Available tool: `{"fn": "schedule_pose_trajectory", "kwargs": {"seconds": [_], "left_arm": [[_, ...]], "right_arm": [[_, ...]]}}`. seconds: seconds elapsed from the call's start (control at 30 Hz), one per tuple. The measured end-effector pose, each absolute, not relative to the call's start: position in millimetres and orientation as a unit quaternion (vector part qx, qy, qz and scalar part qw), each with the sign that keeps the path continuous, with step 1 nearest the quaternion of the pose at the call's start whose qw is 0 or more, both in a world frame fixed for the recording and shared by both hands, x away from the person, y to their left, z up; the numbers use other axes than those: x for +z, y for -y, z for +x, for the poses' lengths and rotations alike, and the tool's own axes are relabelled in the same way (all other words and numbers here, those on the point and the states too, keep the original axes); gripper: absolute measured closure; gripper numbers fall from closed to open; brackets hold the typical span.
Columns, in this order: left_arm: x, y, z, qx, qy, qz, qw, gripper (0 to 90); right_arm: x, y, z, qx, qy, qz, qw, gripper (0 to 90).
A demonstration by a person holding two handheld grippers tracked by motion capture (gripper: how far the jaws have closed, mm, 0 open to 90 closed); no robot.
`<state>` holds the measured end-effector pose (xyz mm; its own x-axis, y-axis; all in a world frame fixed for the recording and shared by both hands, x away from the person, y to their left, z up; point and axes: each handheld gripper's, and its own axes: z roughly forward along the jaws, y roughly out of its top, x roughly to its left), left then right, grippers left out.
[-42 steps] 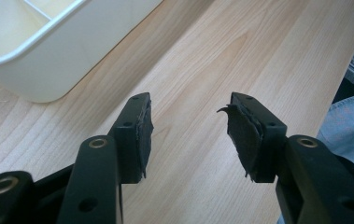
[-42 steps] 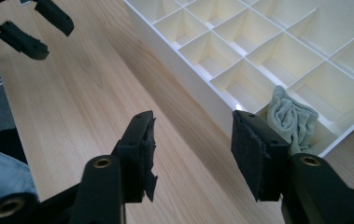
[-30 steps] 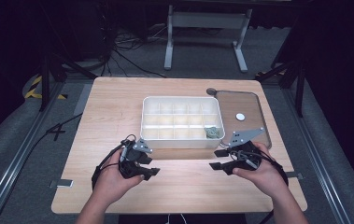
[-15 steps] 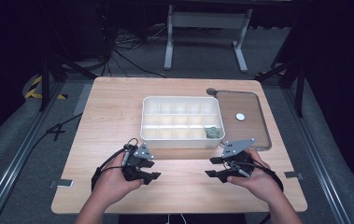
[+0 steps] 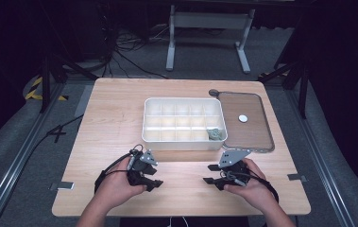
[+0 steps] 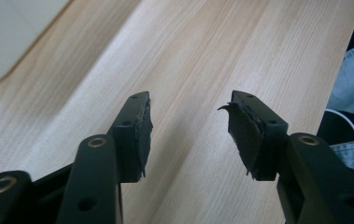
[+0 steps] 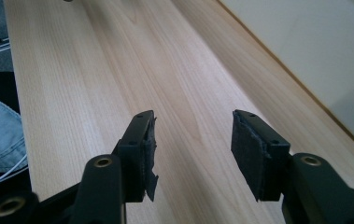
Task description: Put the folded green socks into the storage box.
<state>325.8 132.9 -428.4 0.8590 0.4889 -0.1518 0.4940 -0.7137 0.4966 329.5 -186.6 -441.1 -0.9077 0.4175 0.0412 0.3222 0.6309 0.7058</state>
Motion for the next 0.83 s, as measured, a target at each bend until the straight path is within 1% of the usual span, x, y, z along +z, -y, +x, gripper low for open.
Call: {"fn": "schedule_pose_trajectory", "kwargs": {"seconds": [0.2, 0.43, 0.83], "left_arm": [[-433, -132, 326, -0.014, -0.261, 0.928, 0.266, 48.6], [-437, -130, 326, -0.014, -0.257, 0.931, 0.258, 48.1], [-441, -131, 325, -0.012, -0.254, 0.935, 0.249, 46.9]], "right_arm": [[-457, 183, 322, 0.376, -0.904, 0.194, 0.054, 50.6], [-469, 182, 316, 0.37, -0.907, 0.195, 0.056, 50.0], [-474, 181, 318, 0.367, -0.9, 0.223, 0.077, 48.5]]}}
